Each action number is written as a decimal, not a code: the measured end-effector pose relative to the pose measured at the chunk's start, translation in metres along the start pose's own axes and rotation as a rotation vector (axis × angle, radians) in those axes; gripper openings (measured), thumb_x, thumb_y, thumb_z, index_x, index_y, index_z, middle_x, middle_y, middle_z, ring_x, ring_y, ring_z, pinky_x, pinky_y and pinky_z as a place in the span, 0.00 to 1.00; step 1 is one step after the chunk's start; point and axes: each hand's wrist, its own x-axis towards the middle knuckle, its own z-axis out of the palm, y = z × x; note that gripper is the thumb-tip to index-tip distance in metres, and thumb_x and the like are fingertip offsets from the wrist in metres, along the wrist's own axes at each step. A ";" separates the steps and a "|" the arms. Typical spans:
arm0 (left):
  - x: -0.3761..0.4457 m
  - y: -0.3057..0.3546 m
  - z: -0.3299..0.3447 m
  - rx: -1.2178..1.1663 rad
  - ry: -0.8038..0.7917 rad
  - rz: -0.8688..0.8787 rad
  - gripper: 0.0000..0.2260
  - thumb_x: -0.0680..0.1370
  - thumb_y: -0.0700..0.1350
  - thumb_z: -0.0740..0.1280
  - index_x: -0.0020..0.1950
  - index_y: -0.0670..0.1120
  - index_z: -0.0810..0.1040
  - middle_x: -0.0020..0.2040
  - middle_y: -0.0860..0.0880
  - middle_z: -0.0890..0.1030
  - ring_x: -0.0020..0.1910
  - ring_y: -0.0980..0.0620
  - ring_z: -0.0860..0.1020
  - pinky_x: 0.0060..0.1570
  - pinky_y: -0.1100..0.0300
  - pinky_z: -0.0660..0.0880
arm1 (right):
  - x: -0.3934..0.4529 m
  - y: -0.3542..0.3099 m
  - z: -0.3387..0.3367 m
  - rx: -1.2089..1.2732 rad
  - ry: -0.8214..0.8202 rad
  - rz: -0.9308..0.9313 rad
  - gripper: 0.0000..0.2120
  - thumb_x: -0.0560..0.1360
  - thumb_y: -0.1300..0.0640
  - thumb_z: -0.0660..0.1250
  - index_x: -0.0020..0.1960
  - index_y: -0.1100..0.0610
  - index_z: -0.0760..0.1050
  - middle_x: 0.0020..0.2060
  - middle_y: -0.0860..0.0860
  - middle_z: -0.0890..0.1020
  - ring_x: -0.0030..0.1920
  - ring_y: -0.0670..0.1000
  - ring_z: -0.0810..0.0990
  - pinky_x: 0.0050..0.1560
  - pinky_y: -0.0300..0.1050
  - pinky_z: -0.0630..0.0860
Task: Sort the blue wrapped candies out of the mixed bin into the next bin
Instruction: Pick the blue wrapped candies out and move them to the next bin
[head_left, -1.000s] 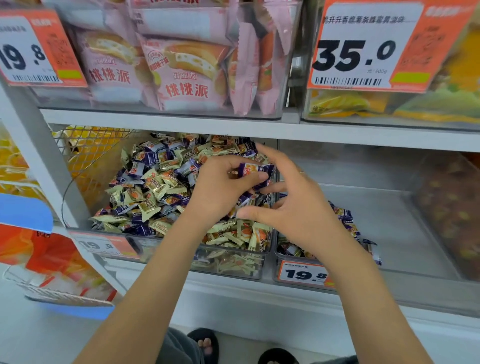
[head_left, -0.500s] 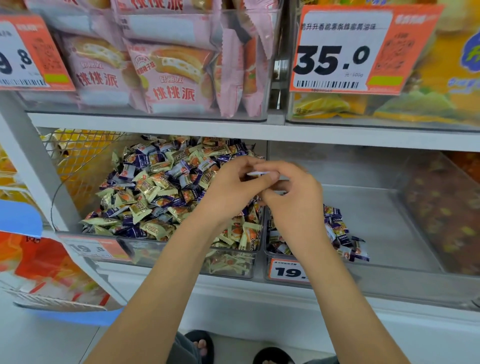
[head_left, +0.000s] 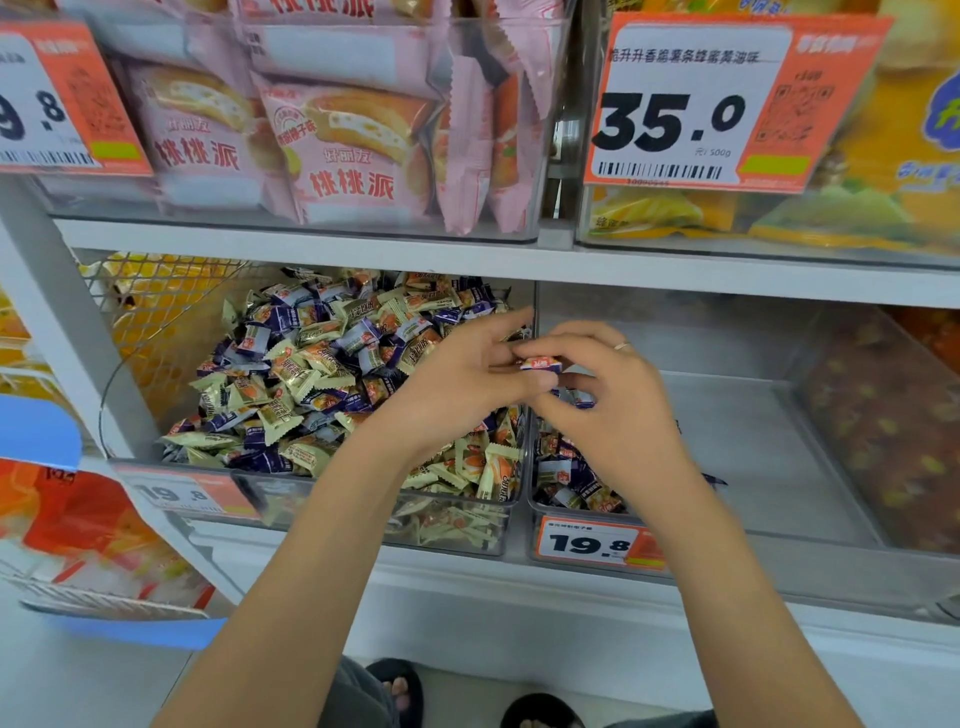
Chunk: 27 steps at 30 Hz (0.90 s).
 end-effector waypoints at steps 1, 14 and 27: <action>0.000 0.001 0.000 -0.022 -0.001 -0.005 0.31 0.74 0.35 0.67 0.75 0.45 0.59 0.57 0.46 0.80 0.52 0.56 0.81 0.48 0.66 0.77 | 0.000 -0.002 -0.001 0.017 0.041 0.018 0.17 0.69 0.67 0.70 0.50 0.48 0.80 0.48 0.41 0.75 0.49 0.39 0.76 0.47 0.30 0.74; 0.005 -0.035 -0.054 0.776 -0.028 -0.140 0.21 0.71 0.42 0.74 0.63 0.53 0.75 0.56 0.52 0.76 0.55 0.54 0.75 0.43 0.65 0.72 | -0.004 0.018 -0.036 -0.237 -0.042 0.529 0.11 0.74 0.56 0.70 0.55 0.47 0.76 0.51 0.47 0.77 0.42 0.45 0.76 0.37 0.37 0.69; 0.024 -0.043 -0.044 0.681 0.010 -0.051 0.12 0.69 0.44 0.76 0.46 0.47 0.75 0.47 0.52 0.76 0.48 0.52 0.72 0.42 0.62 0.66 | 0.000 0.008 -0.024 -0.150 -0.076 0.511 0.08 0.74 0.57 0.69 0.52 0.46 0.77 0.38 0.46 0.82 0.34 0.43 0.78 0.31 0.34 0.67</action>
